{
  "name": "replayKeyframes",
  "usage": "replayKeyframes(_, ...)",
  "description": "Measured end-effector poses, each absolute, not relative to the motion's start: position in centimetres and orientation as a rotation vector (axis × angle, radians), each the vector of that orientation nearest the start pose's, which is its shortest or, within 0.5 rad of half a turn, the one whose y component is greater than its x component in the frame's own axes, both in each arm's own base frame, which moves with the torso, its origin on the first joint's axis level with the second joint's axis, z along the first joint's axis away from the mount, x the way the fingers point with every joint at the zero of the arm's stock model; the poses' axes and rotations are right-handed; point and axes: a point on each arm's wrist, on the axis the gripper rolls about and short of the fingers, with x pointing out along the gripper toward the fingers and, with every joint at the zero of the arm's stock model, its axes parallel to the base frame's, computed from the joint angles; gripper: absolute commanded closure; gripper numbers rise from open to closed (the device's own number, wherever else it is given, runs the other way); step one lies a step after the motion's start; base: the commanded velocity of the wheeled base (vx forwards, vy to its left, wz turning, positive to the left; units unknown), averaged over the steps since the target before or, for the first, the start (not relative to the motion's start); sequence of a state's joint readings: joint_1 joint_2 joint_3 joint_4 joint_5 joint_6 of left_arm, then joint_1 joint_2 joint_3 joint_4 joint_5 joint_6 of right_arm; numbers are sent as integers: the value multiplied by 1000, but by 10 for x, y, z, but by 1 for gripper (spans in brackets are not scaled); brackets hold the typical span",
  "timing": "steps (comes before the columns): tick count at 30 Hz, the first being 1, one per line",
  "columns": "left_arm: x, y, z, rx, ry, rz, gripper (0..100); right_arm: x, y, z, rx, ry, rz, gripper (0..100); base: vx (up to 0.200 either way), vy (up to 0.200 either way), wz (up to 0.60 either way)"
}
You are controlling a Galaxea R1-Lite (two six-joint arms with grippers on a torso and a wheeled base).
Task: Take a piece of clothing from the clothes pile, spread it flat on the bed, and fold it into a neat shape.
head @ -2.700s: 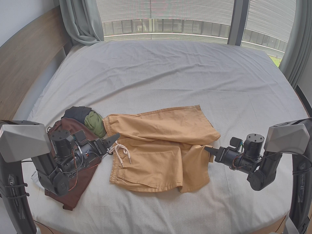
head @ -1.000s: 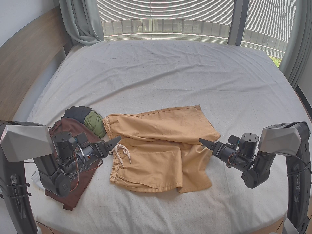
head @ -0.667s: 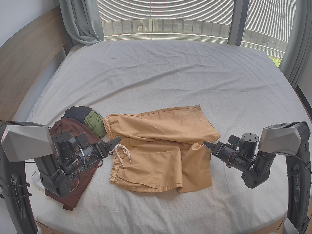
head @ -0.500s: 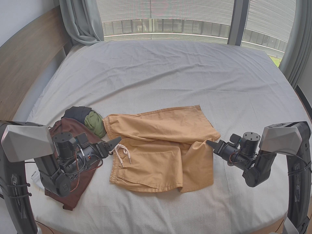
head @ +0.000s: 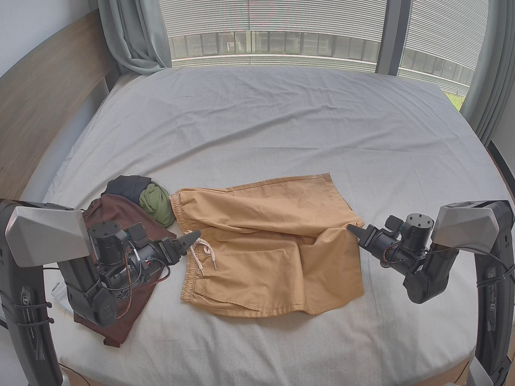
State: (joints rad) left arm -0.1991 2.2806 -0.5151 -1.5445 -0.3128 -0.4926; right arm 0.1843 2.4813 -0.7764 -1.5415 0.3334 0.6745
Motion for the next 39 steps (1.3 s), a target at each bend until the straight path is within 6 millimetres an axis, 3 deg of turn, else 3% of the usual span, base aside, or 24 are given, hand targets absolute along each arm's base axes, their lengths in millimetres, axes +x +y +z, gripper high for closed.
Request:
replayKeyframes(17,322,-68,4,-464,395,-425,0,382,70,-20,629,324,424,100,0,0,0)
replayKeyframes(18,322,-67,3,-457,396,-423,0,382,70,-20,629,324,423,0,0,0,0)
replayKeyframes(25,318,-66,-2,-451,423,-421,0,381,69,-15,598,305,415,0,0,0,0)
replayKeyframes(31,316,-65,-4,-451,436,-426,0,375,67,3,571,272,415,0,0,0,0)
replayKeyframes(39,314,-62,-7,-454,455,-438,0,348,77,30,545,270,458,0,0,0,0)
